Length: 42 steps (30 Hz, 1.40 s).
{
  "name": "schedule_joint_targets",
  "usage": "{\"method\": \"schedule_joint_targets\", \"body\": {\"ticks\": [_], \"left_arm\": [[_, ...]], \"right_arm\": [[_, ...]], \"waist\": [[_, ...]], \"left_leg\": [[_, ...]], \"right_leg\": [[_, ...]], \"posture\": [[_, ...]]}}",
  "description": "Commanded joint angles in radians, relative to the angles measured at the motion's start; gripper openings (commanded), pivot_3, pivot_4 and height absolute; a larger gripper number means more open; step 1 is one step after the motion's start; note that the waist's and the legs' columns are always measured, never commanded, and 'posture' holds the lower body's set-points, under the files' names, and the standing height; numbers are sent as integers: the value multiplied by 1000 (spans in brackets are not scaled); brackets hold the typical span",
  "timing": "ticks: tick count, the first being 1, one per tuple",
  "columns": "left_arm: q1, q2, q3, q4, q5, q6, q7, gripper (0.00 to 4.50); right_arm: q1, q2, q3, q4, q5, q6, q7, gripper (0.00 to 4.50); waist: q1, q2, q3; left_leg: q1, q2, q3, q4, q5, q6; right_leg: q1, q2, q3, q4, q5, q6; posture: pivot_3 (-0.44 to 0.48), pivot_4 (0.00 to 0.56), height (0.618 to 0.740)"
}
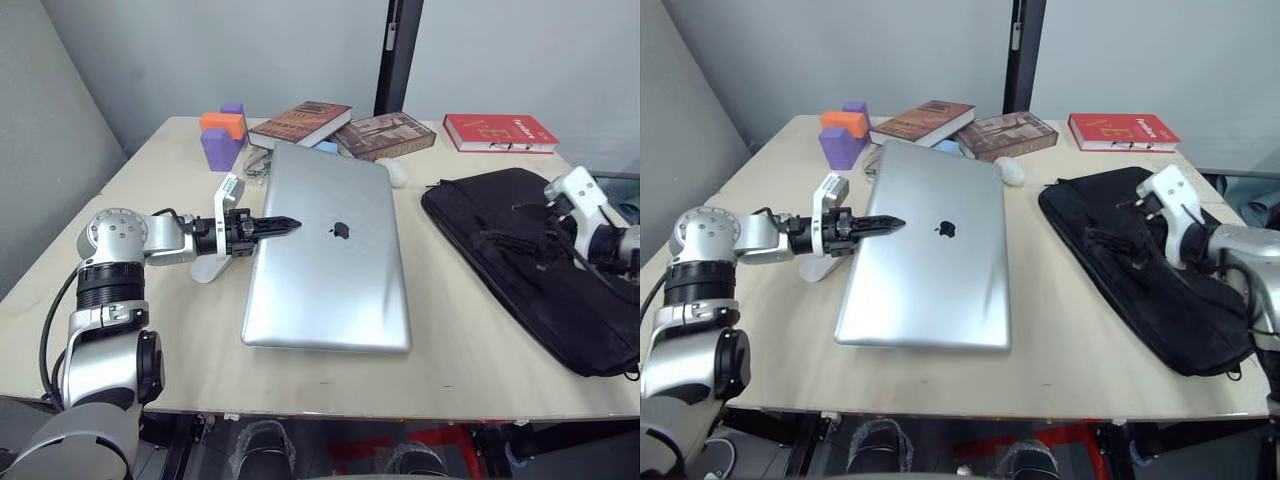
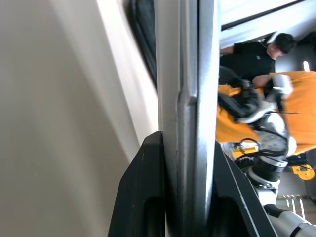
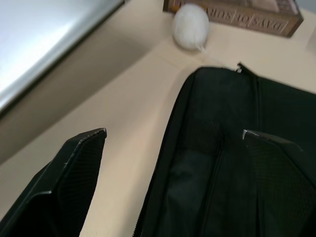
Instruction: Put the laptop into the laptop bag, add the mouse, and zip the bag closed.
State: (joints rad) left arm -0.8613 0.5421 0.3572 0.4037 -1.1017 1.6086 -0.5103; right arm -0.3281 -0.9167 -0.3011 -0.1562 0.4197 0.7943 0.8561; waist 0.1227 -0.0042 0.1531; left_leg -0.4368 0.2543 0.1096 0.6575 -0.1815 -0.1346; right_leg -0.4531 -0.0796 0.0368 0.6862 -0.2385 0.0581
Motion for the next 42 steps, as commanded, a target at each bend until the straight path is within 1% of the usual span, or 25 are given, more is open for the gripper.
{"method": "schedule_joint_targets", "body": {"ticks": [1,6,11,16,23,25,26,27,28,33,37,42], "left_arm": [[-57,-6,62,3,-107,6,-9,304],[-44,-31,52,-7,-147,6,29,304],[-24,-54,56,-27,-179,6,70,304],[-18,-64,63,-19,-200,6,102,304],[-24,-94,93,-6,-202,6,143,304],[-18,-109,98,-13,-204,6,153,304],[-16,-115,98,-17,-206,6,156,304],[-15,-119,98,-19,-207,6,158,304],[-15,-122,99,-19,-207,6,161,304],[-23,-141,113,-10,-195,6,173,304],[-25,-165,139,-8,-190,4,191,304],[-8,-202,154,-30,-200,6,217,304]], "right_arm": [[12,12,44,35,-48,-66,-24,4468],[19,22,101,124,-119,-163,-49,4468],[11,50,123,175,-135,-192,-59,4468],[3,66,160,259,-187,-237,-81,4468],[-7,78,174,313,-208,-248,-89,4468],[-7,81,176,318,-205,-245,-87,3954],[-6,81,178,320,-205,-245,-84,3580],[-6,81,181,321,-205,-247,-82,3481],[-6,82,181,323,-204,-245,-82,2977],[-10,92,171,324,-181,-229,-70,1219],[-14,96,158,318,-155,-206,-60,23],[-21,96,127,302,-124,-161,-64,23]], "waist": [[-1,0,0],[-1,0,0],[0,0,0],[-1,0,0],[-3,0,0],[-3,0,0],[-2,0,0],[-3,0,0],[-3,0,0],[-4,0,0],[-7,0,0],[-9,0,0]], "left_leg": [[0,0,0,0,0,0],[0,0,0,0,0,0],[-1,0,0,1,0,0],[0,0,-1,3,0,0],[0,0,-1,5,0,1],[0,0,-1,6,0,1],[0,-1,-2,6,0,1],[0,-1,-2,6,0,1],[0,-1,-2,7,0,1],[0,-1,-2,7,0,1],[0,-1,-2,8,0,2],[0,-2,-2,8,0,3]], "right_leg": [[0,0,0,0,0,0],[0,0,0,0,0,0],[0,0,0,1,0,0],[0,0,0,3,0,0],[0,0,0,6,0,0],[0,0,0,6,0,0],[0,-1,0,6,0,0],[1,-1,0,6,0,0],[1,-1,0,6,0,0],[1,-1,0,7,0,0],[1,-1,0,8,0,0],[1,-2,0,8,0,0]], "posture": [[0,150,707],[0,150,707],[0,150,707],[0,150,707],[0,150,707],[0,150,707],[0,150,707],[0,150,707],[0,150,707],[0,150,707],[0,150,707],[0,150,707]]}}
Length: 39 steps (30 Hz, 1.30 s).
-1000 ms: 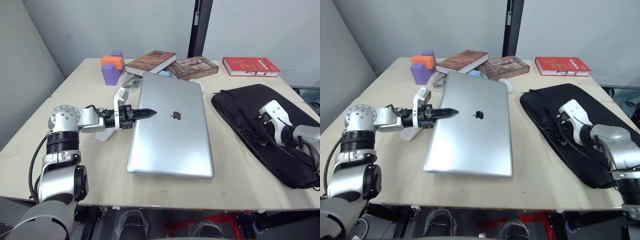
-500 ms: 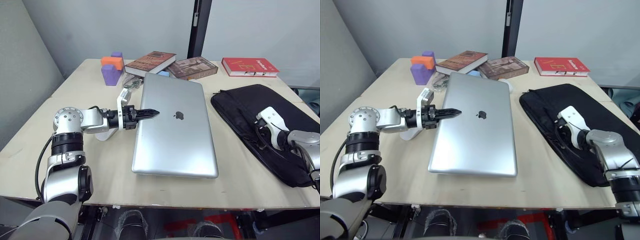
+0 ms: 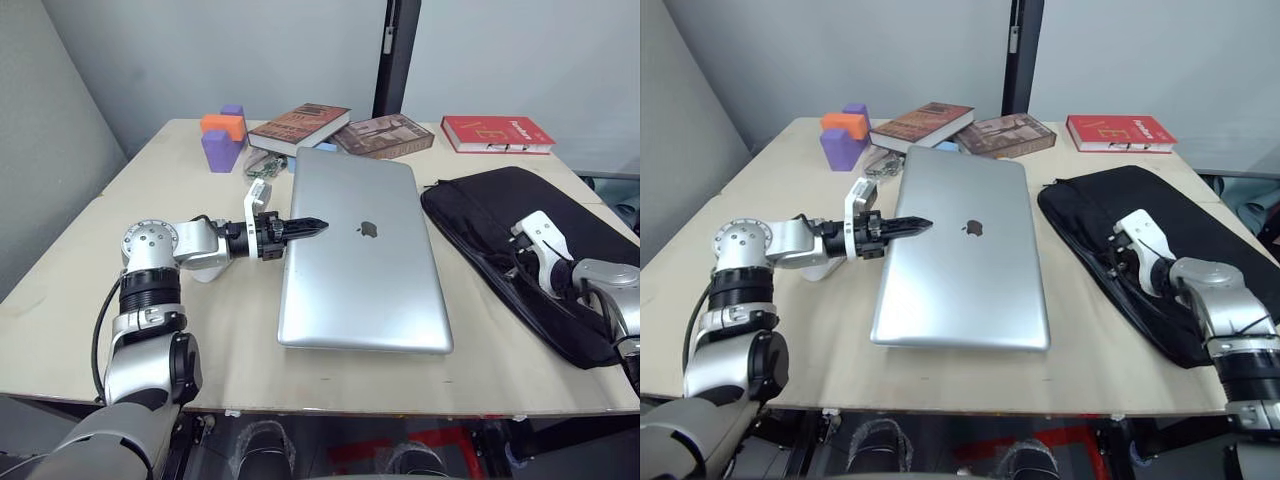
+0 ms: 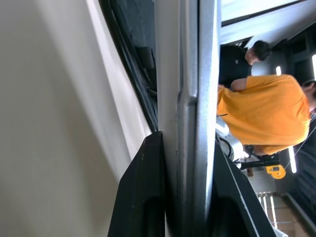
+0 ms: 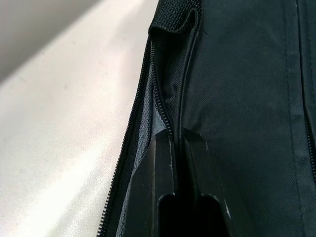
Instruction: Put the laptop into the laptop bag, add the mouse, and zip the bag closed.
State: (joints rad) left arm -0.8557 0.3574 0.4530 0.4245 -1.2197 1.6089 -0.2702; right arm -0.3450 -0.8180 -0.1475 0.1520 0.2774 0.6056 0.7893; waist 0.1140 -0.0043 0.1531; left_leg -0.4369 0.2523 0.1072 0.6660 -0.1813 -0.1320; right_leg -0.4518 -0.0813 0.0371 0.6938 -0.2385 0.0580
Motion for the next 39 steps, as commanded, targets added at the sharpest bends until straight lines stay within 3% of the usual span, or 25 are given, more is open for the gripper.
{"method": "schedule_joint_targets", "body": {"ticks": [1,16,25,31,39], "left_arm": [[-15,-25,62,-52,-79,5,-19,304],[-8,-173,67,-56,-46,-69,71,304],[-4,-205,64,-27,-29,-120,89,304],[-34,-243,74,19,-36,-164,106,304],[-89,-302,151,150,-55,-207,221,304]], "right_arm": [[-7,-4,-34,-15,27,40,0,23],[-234,-48,-228,-168,301,633,-115,23],[-391,37,-406,-228,411,902,-247,23],[-376,118,-455,-317,421,1006,-313,23],[-331,181,-467,-382,449,1009,-354,23]], "waist": [[0,0,0],[4,0,0],[8,0,0],[14,1,0],[25,1,0]], "left_leg": [[0,0,0,0,0,0],[-2,-7,0,-1,0,5],[-2,-7,0,-2,0,4],[-2,-7,0,-2,0,4],[-2,-7,0,-3,0,4]], "right_leg": [[0,0,0,0,0,0],[0,-6,-1,-2,0,0],[0,-6,-1,-2,0,0],[0,-7,-1,-3,0,1],[0,-7,-1,-6,4,8]], "posture": [[0,150,707],[0,150,707],[0,150,707],[0,150,707],[0,150,707]]}}
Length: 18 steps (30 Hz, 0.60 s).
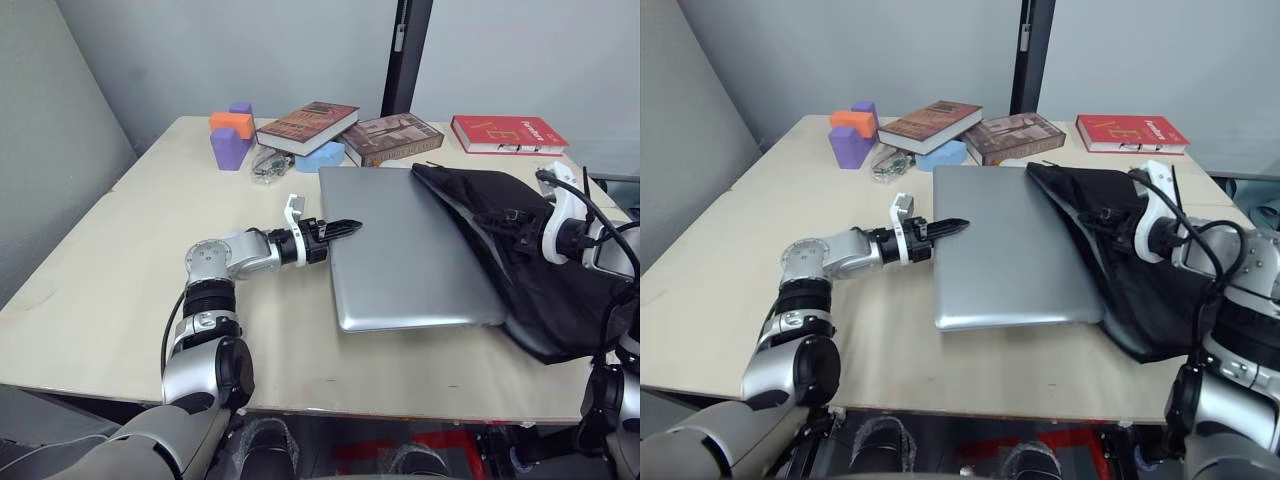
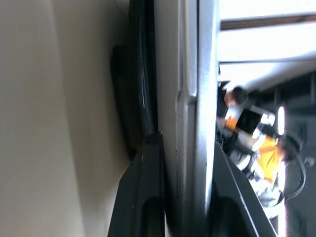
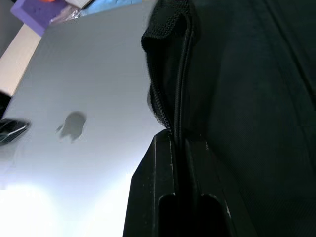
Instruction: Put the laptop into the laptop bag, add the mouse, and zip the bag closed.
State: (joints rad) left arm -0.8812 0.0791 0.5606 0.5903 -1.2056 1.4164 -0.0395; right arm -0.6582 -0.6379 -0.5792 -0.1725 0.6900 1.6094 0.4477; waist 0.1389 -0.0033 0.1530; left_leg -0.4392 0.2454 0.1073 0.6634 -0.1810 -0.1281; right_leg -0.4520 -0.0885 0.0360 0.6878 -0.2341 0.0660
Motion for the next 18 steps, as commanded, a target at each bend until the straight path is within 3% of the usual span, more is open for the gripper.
{"method": "schedule_joint_targets", "body": {"ticks": [1,9,18], "left_arm": [[-69,-37,48,-3,-68,-28,7,304],[-87,-120,14,14,-35,-80,24,304],[-157,-141,-60,107,65,-102,-30,304]], "right_arm": [[-18,10,-37,-61,44,5,-20,23],[-5,101,-52,-102,123,5,-106,23],[1,196,-78,-121,260,5,-256,23]], "waist": [[1,0,0],[8,0,0],[9,2,-1]], "left_leg": [[0,0,0,0,0,0],[-2,0,0,-1,0,0],[-2,0,-1,-1,0,0]], "right_leg": [[0,0,0,0,0,0],[0,0,-1,-2,5,9],[0,-1,-1,-4,7,12]], "posture": [[0,150,707],[0,150,707],[0,150,707]]}}
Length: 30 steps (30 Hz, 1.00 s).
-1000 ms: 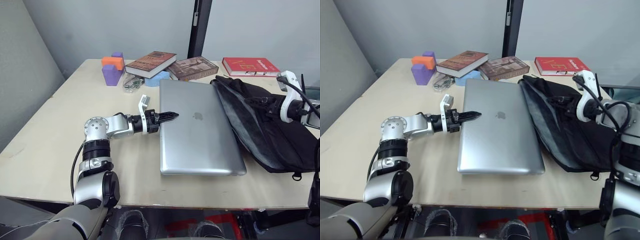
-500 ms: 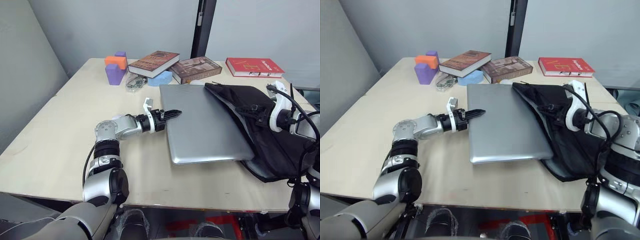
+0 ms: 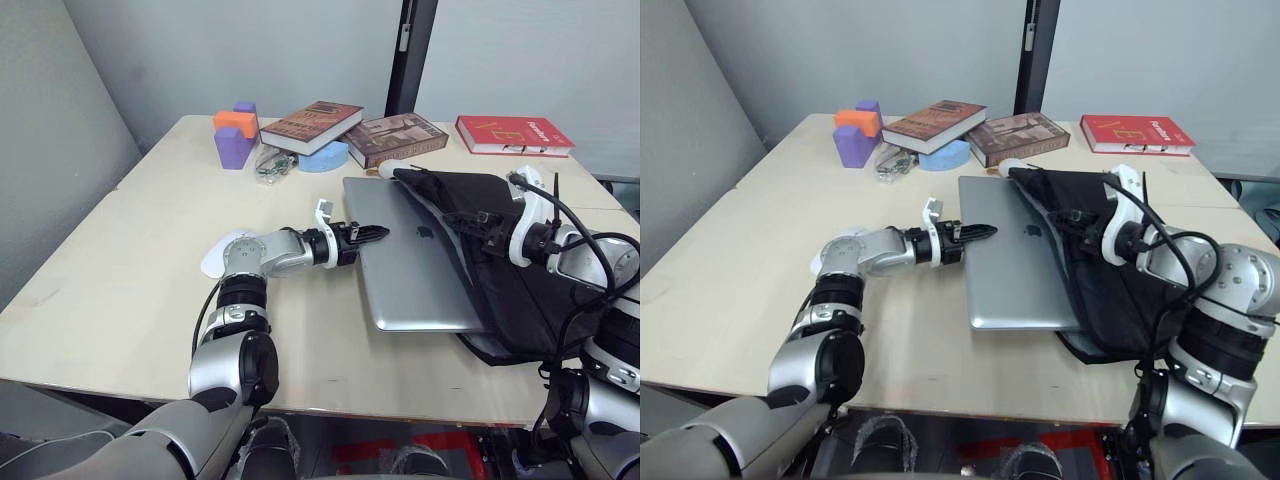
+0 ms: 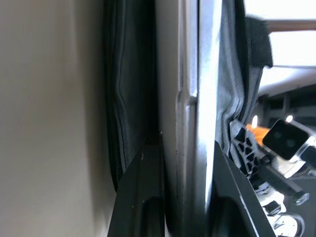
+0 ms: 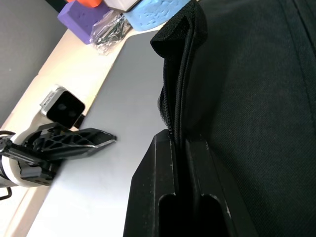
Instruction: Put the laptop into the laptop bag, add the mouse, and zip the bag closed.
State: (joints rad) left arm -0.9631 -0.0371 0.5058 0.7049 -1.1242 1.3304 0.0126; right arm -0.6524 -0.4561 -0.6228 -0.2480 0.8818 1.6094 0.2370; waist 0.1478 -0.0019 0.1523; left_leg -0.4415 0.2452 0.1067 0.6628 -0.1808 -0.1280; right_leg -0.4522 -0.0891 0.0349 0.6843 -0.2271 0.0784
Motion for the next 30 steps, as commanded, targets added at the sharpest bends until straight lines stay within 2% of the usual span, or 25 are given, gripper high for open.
{"method": "schedule_joint_targets", "body": {"ticks": [1,8,15,18,23,30], "left_arm": [[-86,-30,-10,1,-6,-26,-90,304],[-143,-72,-50,43,84,-126,-162,304],[-162,-119,-57,83,143,-218,-217,304],[-169,-133,-55,104,153,-234,-229,304],[-188,-162,-55,151,165,-284,-245,304],[-226,-184,-76,211,185,-312,-329,304]], "right_arm": [[-6,22,-40,-44,84,5,-65,23],[-25,89,-78,-21,203,5,-215,23],[-85,202,-184,54,352,5,-478,23],[-117,221,-190,70,436,3,-574,23],[-94,193,-88,104,700,-128,-779,23],[21,31,150,98,1037,-401,-963,23]], "waist": [[0,0,0],[0,1,0],[0,4,-1],[0,8,1],[1,12,2],[5,12,2]], "left_leg": [[0,0,0,0,0,0],[0,0,0,0,0,0],[0,-1,0,0,0,0],[-1,-1,0,0,0,0],[-1,-2,0,0,0,0],[-3,-4,0,0,0,1]], "right_leg": [[0,0,0,0,0,0],[0,0,0,0,1,1],[0,-2,0,0,1,2],[0,-2,0,0,1,3],[-1,-2,0,-1,2,7],[-1,-4,0,-2,3,11]], "posture": [[0,150,707],[0,150,707],[0,150,707],[0,150,707],[0,150,707],[0,150,707]]}}
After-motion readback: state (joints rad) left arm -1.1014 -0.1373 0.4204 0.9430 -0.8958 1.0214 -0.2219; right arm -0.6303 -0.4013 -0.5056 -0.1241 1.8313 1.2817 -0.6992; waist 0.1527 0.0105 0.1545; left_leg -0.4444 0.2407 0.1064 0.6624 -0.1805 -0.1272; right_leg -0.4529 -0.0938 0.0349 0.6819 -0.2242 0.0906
